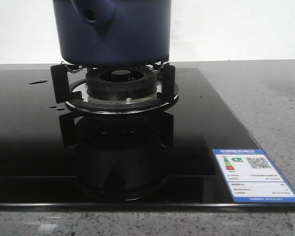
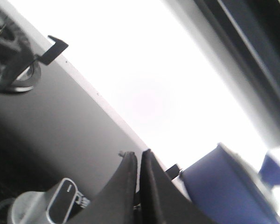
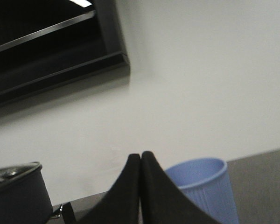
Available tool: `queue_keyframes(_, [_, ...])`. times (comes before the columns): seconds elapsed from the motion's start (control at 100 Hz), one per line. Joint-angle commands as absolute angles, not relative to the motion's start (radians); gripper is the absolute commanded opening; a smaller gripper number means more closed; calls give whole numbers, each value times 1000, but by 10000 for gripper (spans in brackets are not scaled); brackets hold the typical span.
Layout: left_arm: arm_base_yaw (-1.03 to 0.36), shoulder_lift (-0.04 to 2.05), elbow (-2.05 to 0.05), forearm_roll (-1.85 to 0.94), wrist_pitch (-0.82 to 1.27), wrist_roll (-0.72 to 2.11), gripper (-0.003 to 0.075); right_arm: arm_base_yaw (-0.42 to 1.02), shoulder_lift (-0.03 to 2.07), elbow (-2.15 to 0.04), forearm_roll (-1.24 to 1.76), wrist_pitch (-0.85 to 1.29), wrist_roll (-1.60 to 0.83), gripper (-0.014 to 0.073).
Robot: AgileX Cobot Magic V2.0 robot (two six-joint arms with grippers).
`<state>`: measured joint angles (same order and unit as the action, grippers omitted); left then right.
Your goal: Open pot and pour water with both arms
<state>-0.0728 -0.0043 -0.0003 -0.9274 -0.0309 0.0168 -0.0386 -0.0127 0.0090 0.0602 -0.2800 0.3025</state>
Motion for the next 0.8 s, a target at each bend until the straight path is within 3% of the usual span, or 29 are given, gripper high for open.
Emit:
queue_keyframes(0.0, [-76, -30, 7, -976, -67, 14, -19, -46, -27, -12, 214, -302, 308, -67])
queue_keyframes(0.08, [-87, -23, -38, -928, -16, 23, -19, -46, -18, -58, 215, -227, 308, -67])
queue_keyframes(0.21, [-113, 38, -140, -776, 76, 23, -19, -46, 33, -195, 211, 82, 308, -67])
queue_keyframes(0.44, [-190, 301, -381, -538, 280, 23, -18, -46, 220, -458, 157, 512, 300, -67])
queue_keyframes(0.62, [-269, 516, -529, -565, 413, 119, -18, -46, 357, -625, 164, 864, 288, -67])
queue_keyframes(0.79, [-351, 640, -635, -761, 476, 366, -16, -46, 443, -712, 270, 1083, 182, -74])
